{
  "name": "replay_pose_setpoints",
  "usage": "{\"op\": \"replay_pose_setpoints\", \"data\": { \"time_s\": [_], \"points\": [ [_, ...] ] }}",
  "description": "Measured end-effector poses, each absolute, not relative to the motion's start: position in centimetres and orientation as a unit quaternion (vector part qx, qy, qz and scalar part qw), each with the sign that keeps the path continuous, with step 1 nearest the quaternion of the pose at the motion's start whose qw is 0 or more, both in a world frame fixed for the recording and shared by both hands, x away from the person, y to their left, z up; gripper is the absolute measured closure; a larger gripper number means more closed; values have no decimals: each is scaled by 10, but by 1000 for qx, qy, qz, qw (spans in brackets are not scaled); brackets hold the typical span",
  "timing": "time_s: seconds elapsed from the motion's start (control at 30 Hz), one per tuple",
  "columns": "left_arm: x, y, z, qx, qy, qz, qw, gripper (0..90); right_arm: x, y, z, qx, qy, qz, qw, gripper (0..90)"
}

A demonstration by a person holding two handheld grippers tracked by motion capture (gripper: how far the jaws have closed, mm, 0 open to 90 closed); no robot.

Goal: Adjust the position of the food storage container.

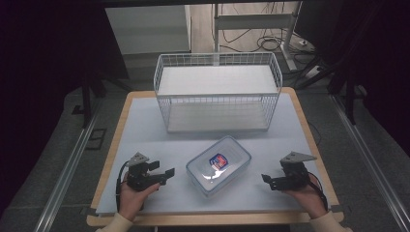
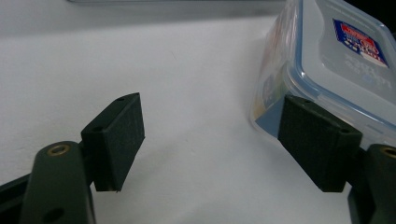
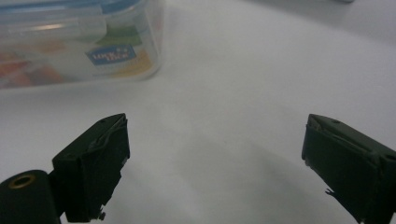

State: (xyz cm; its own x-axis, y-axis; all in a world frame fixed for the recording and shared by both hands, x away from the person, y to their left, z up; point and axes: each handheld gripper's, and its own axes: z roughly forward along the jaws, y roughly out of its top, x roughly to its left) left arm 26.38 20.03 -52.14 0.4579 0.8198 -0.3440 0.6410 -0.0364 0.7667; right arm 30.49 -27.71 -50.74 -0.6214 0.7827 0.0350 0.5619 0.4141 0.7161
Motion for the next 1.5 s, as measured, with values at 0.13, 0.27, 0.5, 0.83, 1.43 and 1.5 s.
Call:
{"op": "replay_pose_setpoints", "data": {
  "time_s": [0.13, 0.27, 0.5, 0.83, 1.43, 1.5],
  "points": [
    [262, 202, -517, 707, 515, 102, 475, 223, 306, -275, -511, 405, 833, 346, 149, 78],
    [259, 200, -506, 704, 504, 98, 491, 279, 302, -274, -505, 404, 831, 351, 150, 83],
    [251, 183, -481, 744, 445, 110, 485, 671, 301, -276, -502, 406, 829, 353, 152, 88],
    [226, 127, -462, 787, 357, 59, 499, 896, 300, -279, -497, 411, 824, 354, 161, 92],
    [199, 53, -493, 859, 278, 51, 426, 898, 301, -282, -496, 411, 822, 355, 169, 104],
    [200, 50, -496, 862, 277, 51, 421, 899, 300, -281, -496, 411, 822, 357, 167, 106]
  ]
}}
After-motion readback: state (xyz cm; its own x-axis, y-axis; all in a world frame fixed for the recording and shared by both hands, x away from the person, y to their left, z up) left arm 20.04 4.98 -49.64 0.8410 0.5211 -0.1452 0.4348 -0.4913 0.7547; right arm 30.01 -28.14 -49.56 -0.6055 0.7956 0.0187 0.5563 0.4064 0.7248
